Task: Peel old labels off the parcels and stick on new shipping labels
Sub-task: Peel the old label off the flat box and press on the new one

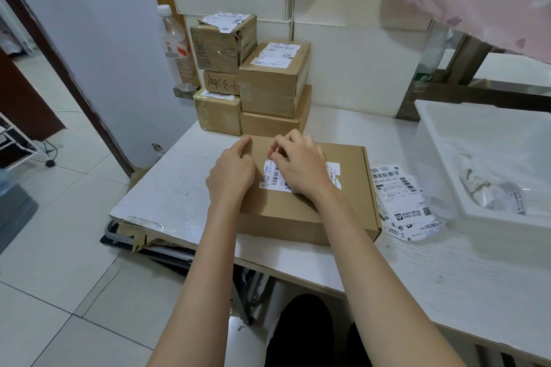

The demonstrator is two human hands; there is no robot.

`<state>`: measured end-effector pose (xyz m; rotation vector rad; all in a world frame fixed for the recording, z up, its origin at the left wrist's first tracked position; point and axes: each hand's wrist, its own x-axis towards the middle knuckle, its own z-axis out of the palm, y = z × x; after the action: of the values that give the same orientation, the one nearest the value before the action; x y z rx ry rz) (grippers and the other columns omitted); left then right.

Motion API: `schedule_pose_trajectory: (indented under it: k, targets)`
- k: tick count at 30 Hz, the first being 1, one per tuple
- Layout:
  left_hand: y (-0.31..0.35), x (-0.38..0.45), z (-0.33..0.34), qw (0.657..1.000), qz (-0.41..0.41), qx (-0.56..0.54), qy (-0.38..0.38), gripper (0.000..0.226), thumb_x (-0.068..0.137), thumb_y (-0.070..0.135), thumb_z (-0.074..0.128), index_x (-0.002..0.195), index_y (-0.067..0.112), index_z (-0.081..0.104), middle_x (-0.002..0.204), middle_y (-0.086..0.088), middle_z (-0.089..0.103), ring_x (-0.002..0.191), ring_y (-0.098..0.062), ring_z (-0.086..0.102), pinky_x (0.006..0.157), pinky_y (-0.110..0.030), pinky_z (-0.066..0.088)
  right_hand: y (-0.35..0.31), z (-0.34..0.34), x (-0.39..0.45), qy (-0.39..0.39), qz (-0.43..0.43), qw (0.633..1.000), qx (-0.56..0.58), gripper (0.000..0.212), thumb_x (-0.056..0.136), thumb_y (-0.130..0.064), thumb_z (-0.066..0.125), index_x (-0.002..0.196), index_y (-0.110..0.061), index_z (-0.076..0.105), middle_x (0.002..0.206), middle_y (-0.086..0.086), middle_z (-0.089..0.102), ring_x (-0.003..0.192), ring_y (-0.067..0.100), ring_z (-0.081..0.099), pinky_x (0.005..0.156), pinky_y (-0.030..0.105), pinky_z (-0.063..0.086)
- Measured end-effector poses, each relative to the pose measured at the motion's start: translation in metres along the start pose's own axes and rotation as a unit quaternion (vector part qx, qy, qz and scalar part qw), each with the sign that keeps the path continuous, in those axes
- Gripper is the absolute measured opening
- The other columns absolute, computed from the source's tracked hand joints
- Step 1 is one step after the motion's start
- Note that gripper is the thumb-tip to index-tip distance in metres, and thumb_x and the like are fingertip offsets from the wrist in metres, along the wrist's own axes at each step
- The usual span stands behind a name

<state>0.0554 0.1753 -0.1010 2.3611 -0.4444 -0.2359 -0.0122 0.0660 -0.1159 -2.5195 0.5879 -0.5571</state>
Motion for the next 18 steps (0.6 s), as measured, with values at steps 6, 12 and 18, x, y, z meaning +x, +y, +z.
schedule_pose_trajectory:
  k: [6,12,18]
  targets:
    - [0.000,0.000,0.001,1.000,0.000,-0.002,0.008,0.055,0.099,0.015,0.031,0.146,0.042,0.041,0.146,0.000,0.049,0.124,-0.027,0.049,0.083,-0.032,0.031,0.000,-0.011,-0.001,-0.065,0.013,0.996,0.052,0.017,0.092,-0.014,0.044,0.086,-0.027,0.053,0.094,-0.012,0.046,0.101,0.014,0.039,0.093,0.033,0.027]
    - [-0.001,0.001,0.001,1.000,0.002,-0.005,0.008,0.056,0.098,0.014,0.031,0.145,0.042,0.041,0.147,0.000,0.048,0.125,-0.027,0.048,0.084,-0.033,0.032,0.000,-0.014,-0.005,-0.037,0.028,0.988,0.148,0.028,0.084,-0.012,0.054,0.086,-0.039,0.060,0.097,-0.015,0.054,0.103,0.013,0.050,0.096,0.037,0.038]
    - [0.000,0.000,0.002,1.000,0.005,0.006,0.015,0.056,0.098,0.014,0.031,0.145,0.042,0.042,0.143,-0.001,0.052,0.122,-0.029,0.050,0.086,-0.035,0.035,0.000,-0.009,-0.006,-0.023,-0.002,0.994,0.106,0.031,0.084,-0.010,0.052,0.082,-0.038,0.067,0.102,-0.015,0.057,0.102,0.010,0.049,0.099,0.038,0.036]
